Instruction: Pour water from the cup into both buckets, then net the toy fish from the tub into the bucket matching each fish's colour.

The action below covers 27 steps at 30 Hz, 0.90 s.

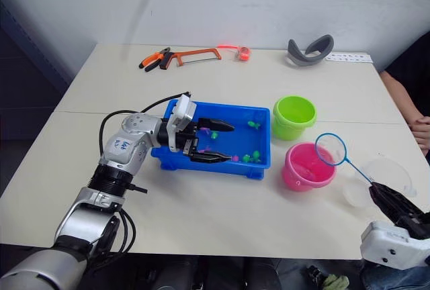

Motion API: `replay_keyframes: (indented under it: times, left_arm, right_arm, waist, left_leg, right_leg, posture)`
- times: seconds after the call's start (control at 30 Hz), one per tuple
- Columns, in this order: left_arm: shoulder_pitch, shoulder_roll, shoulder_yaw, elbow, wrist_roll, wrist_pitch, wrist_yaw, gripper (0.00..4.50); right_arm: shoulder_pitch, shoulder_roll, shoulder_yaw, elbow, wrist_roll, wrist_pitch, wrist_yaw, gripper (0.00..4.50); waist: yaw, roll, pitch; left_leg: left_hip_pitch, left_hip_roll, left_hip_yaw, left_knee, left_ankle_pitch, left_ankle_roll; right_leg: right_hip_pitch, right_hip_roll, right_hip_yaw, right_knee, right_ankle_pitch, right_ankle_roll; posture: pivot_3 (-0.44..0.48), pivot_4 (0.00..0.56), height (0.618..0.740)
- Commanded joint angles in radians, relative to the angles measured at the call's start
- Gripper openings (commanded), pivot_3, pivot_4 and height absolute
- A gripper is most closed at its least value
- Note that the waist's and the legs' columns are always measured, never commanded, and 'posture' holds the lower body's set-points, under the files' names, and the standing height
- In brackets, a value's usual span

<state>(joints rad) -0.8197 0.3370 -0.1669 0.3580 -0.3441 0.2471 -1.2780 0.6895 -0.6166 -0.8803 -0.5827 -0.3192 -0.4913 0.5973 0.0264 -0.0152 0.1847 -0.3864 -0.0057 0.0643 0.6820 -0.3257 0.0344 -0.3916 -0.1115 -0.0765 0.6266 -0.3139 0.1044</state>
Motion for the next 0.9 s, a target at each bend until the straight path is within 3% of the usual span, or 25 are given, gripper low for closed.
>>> replay_keyframes:
  times: [0.03, 0.27, 0.43, 0.67, 0.9]
  left_arm:
    - [-0.002, 0.011, 0.017, -0.037, -0.004, -0.01, 0.0, 4.48]
    - [0.01, 0.037, 0.029, -0.014, 0.003, -0.011, 0.015, 4.48]
    - [0.044, 0.09, 0.06, -0.026, 0.008, -0.002, 0.054, 4.48]
    - [0.136, 0.225, 0.119, -0.097, 0.016, 0.02, 0.093, 4.48]
    - [0.213, 0.341, 0.189, -0.152, 0.009, 0.049, 0.124, 4.48]
  right_arm:
    - [-0.019, 0.024, -0.003, -0.043, 0.205, 0.136, 0.014, 0.0]
    - [-0.136, -0.004, 0.041, -0.182, 0.718, 0.645, 0.009, 0.0]
    - [-0.302, -0.119, 0.124, -0.187, 0.922, 0.877, -0.007, 0.0]
    - [-0.618, -0.273, 0.437, -0.092, 0.912, 1.002, 0.023, 0.0]
    - [-0.9, -0.299, 0.734, 0.057, 0.79, 1.008, 0.076, 0.0]
  waist:
    - [-0.001, 0.0, 0.0]
    - [-0.003, 0.0, 0.0]
    - [-0.006, 0.0, 0.0]
    - [-0.011, 0.001, 0.0]
    - [-0.003, 0.0, 0.0]
  left_leg:
    - [0.0, 0.0, 0.0, 0.0, 0.0, 0.0]
    - [0.001, 0.001, -0.001, 0.001, 0.0, 0.0]
    - [0.001, 0.001, -0.002, 0.0, 0.0, 0.0]
    - [-0.001, 0.002, -0.002, 0.0, 0.0, 0.0]
    - [-0.003, 0.0, -0.003, 0.001, 0.0, 0.001]
  right_leg:
    - [0.0, 0.0, 0.0, 0.0, 0.0, 0.0]
    - [0.001, -0.003, 0.0, 0.001, 0.0, 0.0]
    - [0.001, -0.003, 0.0, 0.002, 0.0, 0.0]
    - [0.0, -0.003, -0.001, 0.002, 0.0, 0.0]
    - [0.0, -0.004, -0.003, 0.001, 0.0, 0.0]
  posture:
    - [0.0, 0.15, 0.74]
    - [0.0, 0.15, 0.74]
    - [0.0, 0.15, 0.74]
    - [0.0, 0.15, 0.74]
    - [0.0, 0.15, 0.74]
